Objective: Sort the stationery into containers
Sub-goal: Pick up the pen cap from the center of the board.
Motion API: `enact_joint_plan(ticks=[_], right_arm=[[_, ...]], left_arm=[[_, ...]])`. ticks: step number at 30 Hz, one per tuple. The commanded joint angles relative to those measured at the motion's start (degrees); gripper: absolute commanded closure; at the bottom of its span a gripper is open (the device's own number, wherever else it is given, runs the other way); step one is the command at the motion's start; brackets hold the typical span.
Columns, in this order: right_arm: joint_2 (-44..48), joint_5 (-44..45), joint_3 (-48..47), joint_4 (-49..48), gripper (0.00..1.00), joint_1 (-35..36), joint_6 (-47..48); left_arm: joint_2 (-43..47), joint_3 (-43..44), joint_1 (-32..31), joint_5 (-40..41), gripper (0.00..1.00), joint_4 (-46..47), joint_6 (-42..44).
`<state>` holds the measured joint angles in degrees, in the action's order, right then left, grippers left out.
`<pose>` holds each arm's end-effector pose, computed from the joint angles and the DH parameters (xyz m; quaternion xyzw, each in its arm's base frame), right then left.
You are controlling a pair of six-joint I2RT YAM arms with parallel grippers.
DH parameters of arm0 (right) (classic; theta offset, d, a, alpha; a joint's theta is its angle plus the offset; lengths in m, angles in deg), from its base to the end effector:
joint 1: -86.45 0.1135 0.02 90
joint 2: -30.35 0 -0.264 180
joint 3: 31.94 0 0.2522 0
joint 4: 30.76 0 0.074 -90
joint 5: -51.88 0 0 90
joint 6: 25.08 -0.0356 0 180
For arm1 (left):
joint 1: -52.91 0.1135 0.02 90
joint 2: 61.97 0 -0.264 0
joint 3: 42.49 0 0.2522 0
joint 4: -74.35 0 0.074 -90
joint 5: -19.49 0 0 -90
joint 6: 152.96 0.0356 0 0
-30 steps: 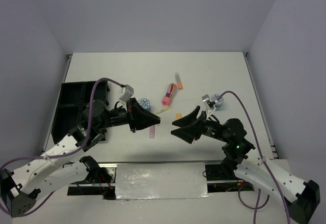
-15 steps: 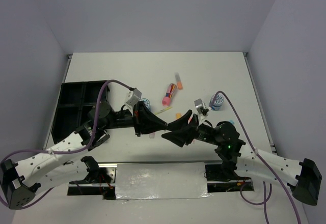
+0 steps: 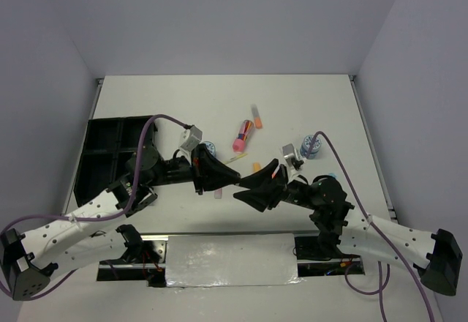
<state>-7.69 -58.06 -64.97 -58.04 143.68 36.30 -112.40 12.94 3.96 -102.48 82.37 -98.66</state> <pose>0.0779 0.1434 0.2949 -0.2749 0.4963 0.6276 0.5331 0.1201 -0.1667 0.3625 0.2831 0.5694 -0.6334 0.4409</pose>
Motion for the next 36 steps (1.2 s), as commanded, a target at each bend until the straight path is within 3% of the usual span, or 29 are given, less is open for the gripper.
enact_joint_plan(ticks=[1, 4, 6, 9, 10, 14, 18, 22, 24, 28, 33, 35, 36], right_arm=[[2.8, -0.1, -0.3, -1.5, 0.49, 0.5, 1.9], [3.6, -0.6, -1.7, 2.0, 0.44, 0.6, 4.1], [4.6, 0.3, -2.7, 7.9, 0.34, 0.5, 6.5], [9.7, 5.3, -2.3, 14.0, 0.31, 0.4, 7.9], [12.6, 8.1, -2.5, 17.2, 0.32, 0.6, 8.0], [14.6, 11.9, -6.7, 24.6, 0.49, 0.5, 3.4], [12.1, 5.9, -11.9, 27.6, 0.5, 0.6, 6.8], [11.4, -1.9, -16.4, 39.7, 0.35, 0.8, 22.7], [12.4, 1.5, -16.9, 42.2, 0.3, 0.9, 28.5], [12.5, 3.9, -15.4, 41.2, 0.21, 1.4, 37.6], [6.9, 5.6, -19.5, 40.4, 0.17, 3.3, 44.2], [6.5, 9.6, -20.1, 39.1, 0.14, 5.1, 47.2], [6.1, 11.1, -20.3, 38.8, 0.08, 7.2, 48.0]], left_arm=[[1.5, 2.8, -0.4, 0.8, 1.0, 1.2, 2.8], [1.7, 2.9, -0.3, 0.7, 1.0, 0.7, 3.1], [1.6, 3.3, -0.4, 0.1, 1.0, -0.1, 3.5], [2.1, 3.6, -0.4, -1.5, 1.0, -2.0, 4.9], [2.4, 3.5, -0.4, -2.2, 1.0, -2.4, 5.3], [4.4, 2.1, -0.4, -3.8, 1.0, -3.6, 7.5], [4.3, 2.6, -0.4, -4.1, 1.0, -5.3, 8.4], [1.6, 5.1, -0.4, -5.1, 1.0, -6.6, 4.9], [0.6, 7.8, -0.5, -4.9, 1.0, -9.0, 1.0], [-0.8, 13.9, -0.4, -1.1, 1.0, -15.3, -7.7], [-4.3, 23.6, -0.4, 9.1, 1.0, -36.5, -17.2], [-6.3, 26.2, -0.5, 11.6, 1.0, -40.2, -19.7], [-6.7, 26.6, -0.4, 11.8, 1.0, -42.2, -20.5]])
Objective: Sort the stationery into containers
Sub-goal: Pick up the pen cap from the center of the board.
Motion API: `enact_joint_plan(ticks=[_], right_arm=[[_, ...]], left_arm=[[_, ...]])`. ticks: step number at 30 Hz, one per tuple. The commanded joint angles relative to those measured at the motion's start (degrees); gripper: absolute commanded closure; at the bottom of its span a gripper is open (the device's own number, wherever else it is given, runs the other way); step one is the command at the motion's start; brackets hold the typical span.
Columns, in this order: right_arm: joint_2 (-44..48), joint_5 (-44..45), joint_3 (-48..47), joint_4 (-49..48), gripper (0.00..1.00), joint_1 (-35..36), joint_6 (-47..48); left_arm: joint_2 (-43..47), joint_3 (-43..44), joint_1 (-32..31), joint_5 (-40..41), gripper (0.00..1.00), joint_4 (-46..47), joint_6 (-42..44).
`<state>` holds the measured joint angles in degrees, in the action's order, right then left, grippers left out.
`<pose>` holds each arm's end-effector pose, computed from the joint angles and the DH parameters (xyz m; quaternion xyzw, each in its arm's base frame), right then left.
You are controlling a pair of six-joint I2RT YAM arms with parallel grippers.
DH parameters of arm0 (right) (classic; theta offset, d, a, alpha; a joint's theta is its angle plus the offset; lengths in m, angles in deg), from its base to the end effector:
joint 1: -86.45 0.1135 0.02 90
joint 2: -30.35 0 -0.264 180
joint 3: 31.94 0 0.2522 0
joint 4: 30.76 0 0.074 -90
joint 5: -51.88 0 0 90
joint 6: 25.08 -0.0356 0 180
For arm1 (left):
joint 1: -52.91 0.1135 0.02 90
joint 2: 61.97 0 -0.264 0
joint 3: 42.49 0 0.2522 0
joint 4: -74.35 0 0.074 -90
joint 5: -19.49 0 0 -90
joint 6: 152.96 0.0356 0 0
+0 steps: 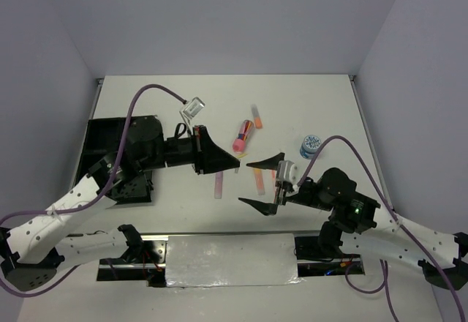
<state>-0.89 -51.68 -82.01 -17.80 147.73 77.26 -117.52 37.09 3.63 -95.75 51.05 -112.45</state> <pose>0.0604 0.1277 0.3429 -0.4688 0.4801 0.3773 0.6382 0.1237 -0.1669 0.4353 0.1542 0.6859 -0.6271 0.3355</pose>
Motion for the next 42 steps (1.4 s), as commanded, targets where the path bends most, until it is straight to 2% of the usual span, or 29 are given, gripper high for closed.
enact_joint_plan(ticks=[1, 5, 10, 15, 21, 26, 31, 33, 36, 42], right_arm=[[-0.8, 7.6, -3.4, -2.4, 0.06, 4.0, 8.8], [-1.0, 12.5, -3.2, -5.8, 0.07, 7.5, 12.1], [-0.2, 12.8, -2.8, -9.9, 0.09, 9.3, 13.8], [-3.1, 13.1, -4.5, -8.2, 0.12, 9.3, 15.3], [-4.3, 10.6, -6.3, -5.3, 0.25, 9.3, 14.6], [-5.3, 8.8, -7.5, -1.5, 0.23, 9.3, 12.8], [-4.9, 9.3, -6.0, -3.0, 0.24, 9.4, 12.9], [-5.5, 9.6, -6.8, -1.8, 0.33, 9.3, 13.1], [-5.8, 9.7, -7.0, -2.0, 0.4, 9.3, 13.4], [-6.5, 8.6, -7.3, -2.0, 0.47, 9.3, 13.3]], left_arm=[[-2.2, 2.7, -0.1, 5.2, 1.0, -11.4, -7.3], [-2.9, 3.1, -0.1, 5.5, 1.0, -12.8, -8.1], [-1.9, 0.7, -0.2, 4.5, 1.0, -10.7, -8.2], [-2.3, -0.9, -0.3, 0.4, 1.0, -6.8, -8.3], [-2.0, -0.5, -0.6, 0.1, 1.0, -6.9, -6.8], [-1.5, 0.2, -0.6, 0.8, 1.0, -8.3, -5.3], [-1.2, 0.4, -0.7, 0.6, 1.0, -8.3, -5.3], [-1.2, 0.2, -0.8, 0.6, 1.0, -8.2, -5.5], [-1.3, 0.1, -1.1, 0.3, 1.0, -7.7, -5.4], [-1.1, -0.3, -1.5, 0.6, 1.0, -7.2, -5.3]])
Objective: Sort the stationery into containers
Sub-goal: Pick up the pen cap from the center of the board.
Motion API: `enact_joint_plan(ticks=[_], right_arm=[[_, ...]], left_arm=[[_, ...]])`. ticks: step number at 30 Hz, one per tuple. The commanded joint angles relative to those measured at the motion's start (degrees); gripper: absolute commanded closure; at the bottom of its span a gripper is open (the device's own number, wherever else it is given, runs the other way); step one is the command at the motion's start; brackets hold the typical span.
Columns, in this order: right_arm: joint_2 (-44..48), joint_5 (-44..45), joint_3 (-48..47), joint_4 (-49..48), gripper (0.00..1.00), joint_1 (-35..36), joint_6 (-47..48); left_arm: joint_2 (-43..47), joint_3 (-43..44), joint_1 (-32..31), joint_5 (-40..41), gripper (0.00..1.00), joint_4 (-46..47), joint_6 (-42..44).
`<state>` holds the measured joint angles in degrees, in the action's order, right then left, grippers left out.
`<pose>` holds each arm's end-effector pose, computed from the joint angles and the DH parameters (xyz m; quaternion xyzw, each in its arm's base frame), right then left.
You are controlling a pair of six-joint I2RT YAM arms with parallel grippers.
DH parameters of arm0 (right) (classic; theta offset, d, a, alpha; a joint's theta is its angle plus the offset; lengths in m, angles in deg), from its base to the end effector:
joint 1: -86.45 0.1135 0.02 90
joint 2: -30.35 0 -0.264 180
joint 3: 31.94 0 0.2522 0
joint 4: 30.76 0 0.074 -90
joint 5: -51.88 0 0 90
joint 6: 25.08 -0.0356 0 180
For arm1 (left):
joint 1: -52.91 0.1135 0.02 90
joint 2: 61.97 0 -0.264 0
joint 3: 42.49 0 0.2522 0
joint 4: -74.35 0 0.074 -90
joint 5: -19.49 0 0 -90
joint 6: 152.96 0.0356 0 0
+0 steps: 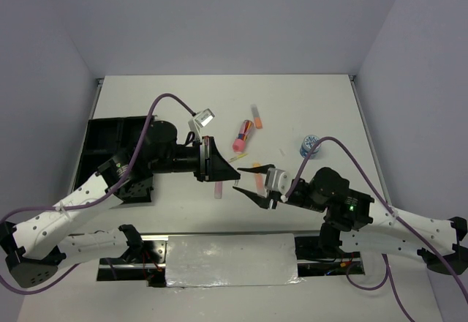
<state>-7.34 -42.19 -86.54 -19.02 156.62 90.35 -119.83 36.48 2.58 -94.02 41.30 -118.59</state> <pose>0.0524 0.1527 0.3581 -0.5170 0.4334 0.3030 0.6732 0.1290 -0.1778 0.4058 0.0930 0.7656 -0.5875 0.2448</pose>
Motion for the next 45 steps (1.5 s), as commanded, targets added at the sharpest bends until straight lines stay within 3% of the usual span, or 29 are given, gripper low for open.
enact_joint_plan(ticks=[1, 10, 13, 16, 19, 20, 21, 23, 25, 30, 34, 40, 45], right_arm=[[-0.2, -0.7, -2.8, -0.8, 0.47, 0.4, 0.3], [0.5, -1.0, -2.1, -1.7, 0.57, 0.4, 0.8], [0.9, -0.9, -1.9, -1.7, 0.65, 0.5, 1.1], [1.4, -1.4, -1.5, -1.8, 0.82, 0.5, 1.3], [2.0, -0.1, -0.2, -3.9, 0.89, 0.4, 0.7], [2.4, 0.2, 0.2, -4.7, 0.99, 0.4, 0.3], [2.6, 1.2, 1.2, -6.3, 1.0, 0.4, -0.3], [2.9, 1.5, 2.1, -8.1, 1.0, 0.4, -0.9], [2.5, 3.6, 2.3, -8.5, 1.0, 0.4, -1.3], [0.7, 7.9, 2.7, -10.3, 1.0, 0.4, -2.7], [0.1, 13.6, 3.6, -13.0, 1.0, 0.4, -4.9], [-1.0, 20.1, 5.0, -19.5, 1.0, 1.1, -10.8], [-2.4, 27.4, 7.7, -28.1, 1.0, 3.7, -11.5]], left_arm=[[1.3, 0.4, -0.6, -1.3, 1.0, 2.6, 0.8], [0.6, -0.1, -0.7, -0.8, 1.0, 1.9, 1.5], [0.6, -0.3, -0.7, -0.3, 1.0, 1.6, 1.5], [0.4, -0.1, -0.7, 0.0, 1.0, 1.3, 1.8], [0.5, 0.4, -0.7, 1.6, 0.82, 0.4, 2.3], [0.6, 0.5, -0.7, 2.2, 0.69, 0.0, 2.3], [1.1, 0.3, -0.7, 2.8, 0.62, 0.3, 2.3], [1.4, 0.3, -0.7, 3.3, 0.45, 0.8, 2.2], [1.4, 0.7, -0.7, 4.5, 0.38, 0.5, 2.5], [2.1, 2.2, -0.9, 9.0, 0.06, -0.9, 3.5], [4.8, 1.9, -1.1, 13.7, 0.01, 1.5, 4.5], [8.0, -5.3, -1.2, 8.2, 0.01, 17.3, 6.2], [8.1, -6.2, -1.4, 9.5, 0.03, 20.7, 7.8]])
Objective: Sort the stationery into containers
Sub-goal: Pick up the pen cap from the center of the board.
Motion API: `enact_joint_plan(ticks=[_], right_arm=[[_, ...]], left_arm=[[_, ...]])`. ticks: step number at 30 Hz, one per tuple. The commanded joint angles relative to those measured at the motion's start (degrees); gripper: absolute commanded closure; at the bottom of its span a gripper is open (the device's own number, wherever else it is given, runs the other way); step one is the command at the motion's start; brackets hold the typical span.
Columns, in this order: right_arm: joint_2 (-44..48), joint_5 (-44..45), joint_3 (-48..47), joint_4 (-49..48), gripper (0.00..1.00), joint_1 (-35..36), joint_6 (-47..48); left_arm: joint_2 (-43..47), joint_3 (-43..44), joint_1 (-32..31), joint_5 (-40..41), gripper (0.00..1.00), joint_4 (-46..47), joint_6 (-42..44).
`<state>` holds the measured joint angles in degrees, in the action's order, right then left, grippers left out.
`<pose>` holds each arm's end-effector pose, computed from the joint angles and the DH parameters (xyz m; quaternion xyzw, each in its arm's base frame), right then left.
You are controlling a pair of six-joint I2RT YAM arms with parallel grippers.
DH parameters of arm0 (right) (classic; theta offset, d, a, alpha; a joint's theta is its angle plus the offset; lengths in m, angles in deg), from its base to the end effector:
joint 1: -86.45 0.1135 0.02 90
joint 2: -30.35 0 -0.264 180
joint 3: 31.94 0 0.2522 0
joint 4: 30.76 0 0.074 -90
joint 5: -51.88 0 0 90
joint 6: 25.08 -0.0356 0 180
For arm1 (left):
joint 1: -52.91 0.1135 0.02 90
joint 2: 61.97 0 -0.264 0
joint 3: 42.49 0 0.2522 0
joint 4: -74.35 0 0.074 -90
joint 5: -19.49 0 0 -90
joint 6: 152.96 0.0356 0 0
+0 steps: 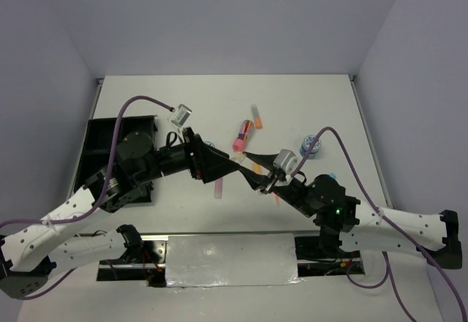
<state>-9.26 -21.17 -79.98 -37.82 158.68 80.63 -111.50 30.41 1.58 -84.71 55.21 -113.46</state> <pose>0.0618 0.1589 0.3476 -0.3313 0.5124 0.2942 0.7357 0.1109 -0.1525 0.4224 0.0955 0.6746 -0.6174 0.3931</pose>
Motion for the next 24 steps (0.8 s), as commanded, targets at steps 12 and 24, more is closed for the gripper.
enact_joint_plan(ticks=[12, 24], right_arm=[[0.0, 5.7, 3.1, -16.4, 1.0, 6.8, 3.0], [-1.1, 5.1, 4.8, -19.2, 1.0, 6.8, 7.1]], left_arm=[[-3.1, 0.8, -1.1, 4.7, 0.19, 2.5, 5.6], [-4.4, 0.8, -1.7, -1.1, 0.37, 4.9, 4.4]])
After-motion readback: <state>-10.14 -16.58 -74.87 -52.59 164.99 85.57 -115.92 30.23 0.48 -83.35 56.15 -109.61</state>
